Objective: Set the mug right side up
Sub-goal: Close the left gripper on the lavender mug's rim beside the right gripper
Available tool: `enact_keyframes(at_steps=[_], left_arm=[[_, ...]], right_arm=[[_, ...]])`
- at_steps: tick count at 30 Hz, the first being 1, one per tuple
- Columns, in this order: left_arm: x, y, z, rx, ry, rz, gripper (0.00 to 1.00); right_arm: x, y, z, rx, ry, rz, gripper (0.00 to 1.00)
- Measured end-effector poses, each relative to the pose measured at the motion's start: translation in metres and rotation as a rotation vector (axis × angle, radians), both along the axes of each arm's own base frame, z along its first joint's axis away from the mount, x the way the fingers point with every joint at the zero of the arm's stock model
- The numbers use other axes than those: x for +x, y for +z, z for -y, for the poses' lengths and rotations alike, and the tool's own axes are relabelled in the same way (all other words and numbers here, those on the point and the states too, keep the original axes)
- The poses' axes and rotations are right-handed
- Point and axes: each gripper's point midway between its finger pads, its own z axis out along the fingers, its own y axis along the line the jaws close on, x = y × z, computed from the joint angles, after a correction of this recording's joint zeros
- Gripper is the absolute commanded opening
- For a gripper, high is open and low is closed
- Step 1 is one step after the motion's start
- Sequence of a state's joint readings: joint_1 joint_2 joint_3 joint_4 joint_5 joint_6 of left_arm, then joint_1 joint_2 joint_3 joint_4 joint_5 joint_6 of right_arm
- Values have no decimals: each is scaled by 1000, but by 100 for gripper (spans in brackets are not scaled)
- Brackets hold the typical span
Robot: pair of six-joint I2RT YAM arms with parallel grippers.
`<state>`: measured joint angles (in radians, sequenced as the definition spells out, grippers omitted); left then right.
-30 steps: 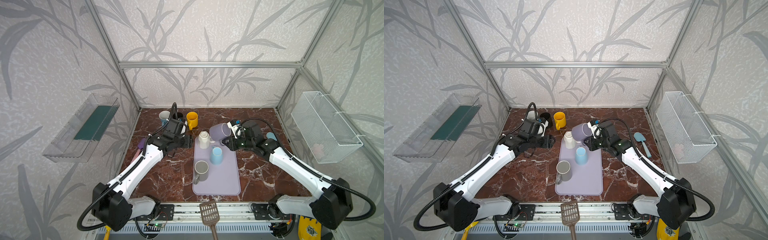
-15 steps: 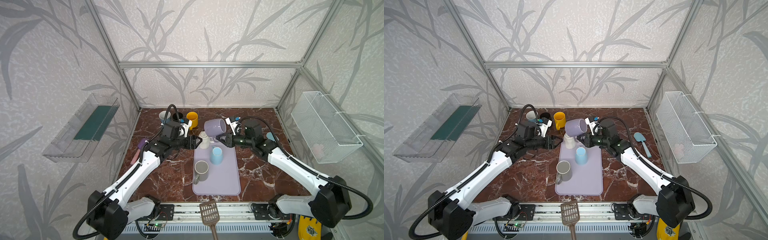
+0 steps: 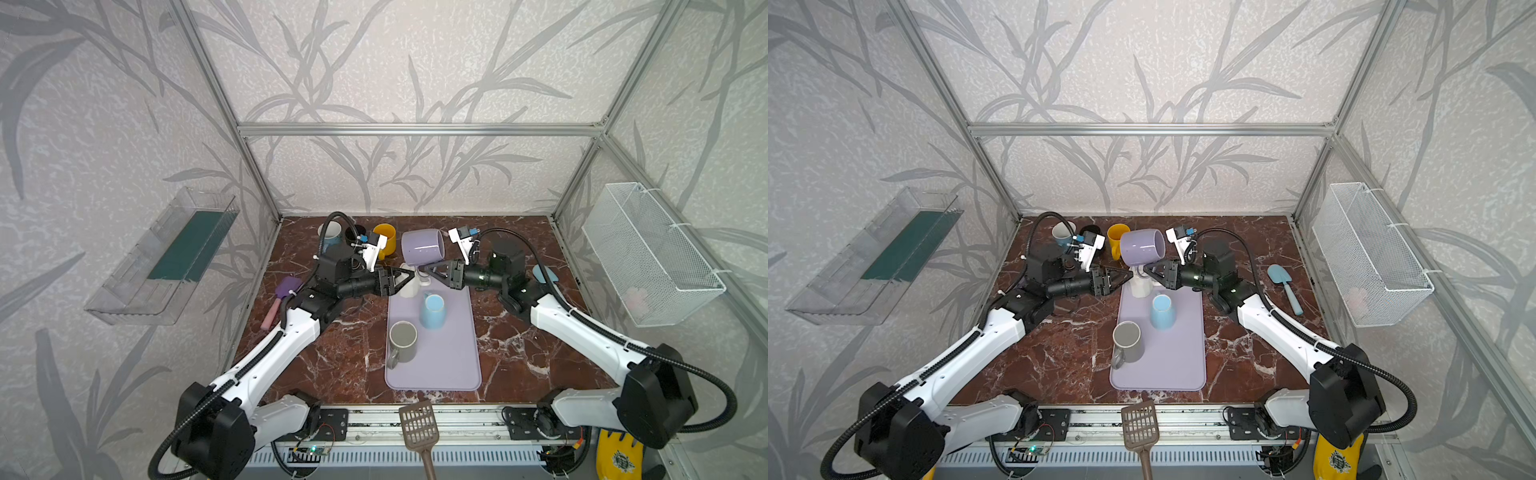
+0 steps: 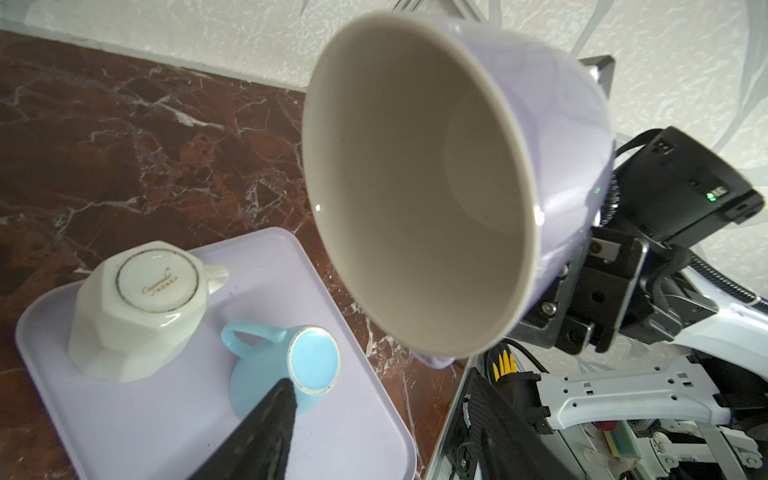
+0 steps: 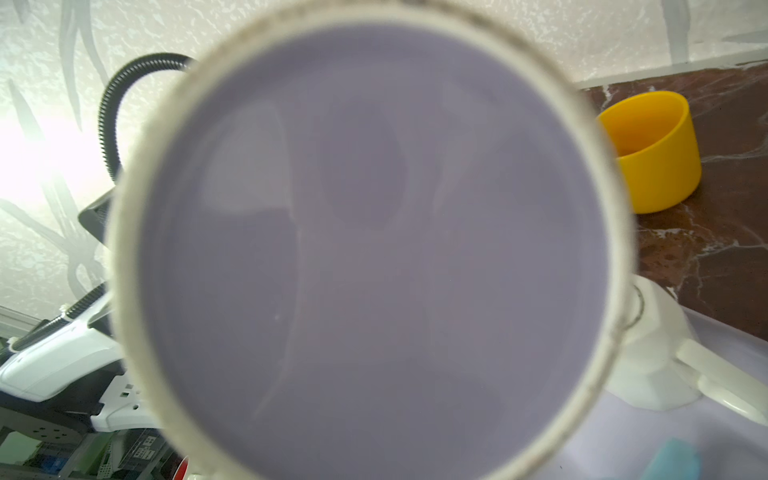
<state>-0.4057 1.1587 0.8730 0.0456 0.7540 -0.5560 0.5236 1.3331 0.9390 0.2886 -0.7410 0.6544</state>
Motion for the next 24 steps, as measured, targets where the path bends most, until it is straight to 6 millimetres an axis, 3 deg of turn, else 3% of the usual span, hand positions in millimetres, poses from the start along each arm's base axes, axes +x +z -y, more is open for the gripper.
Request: enact_keyframes(at_steps=[16,24], left_arm=[[-4,39,1,-210,-50,85,62],[-4,46,-1,-262,-60,98,59]], right_arm=[[-8,17,-12,121,112,-4,0],[-9,25,-14,160,132,12,0]])
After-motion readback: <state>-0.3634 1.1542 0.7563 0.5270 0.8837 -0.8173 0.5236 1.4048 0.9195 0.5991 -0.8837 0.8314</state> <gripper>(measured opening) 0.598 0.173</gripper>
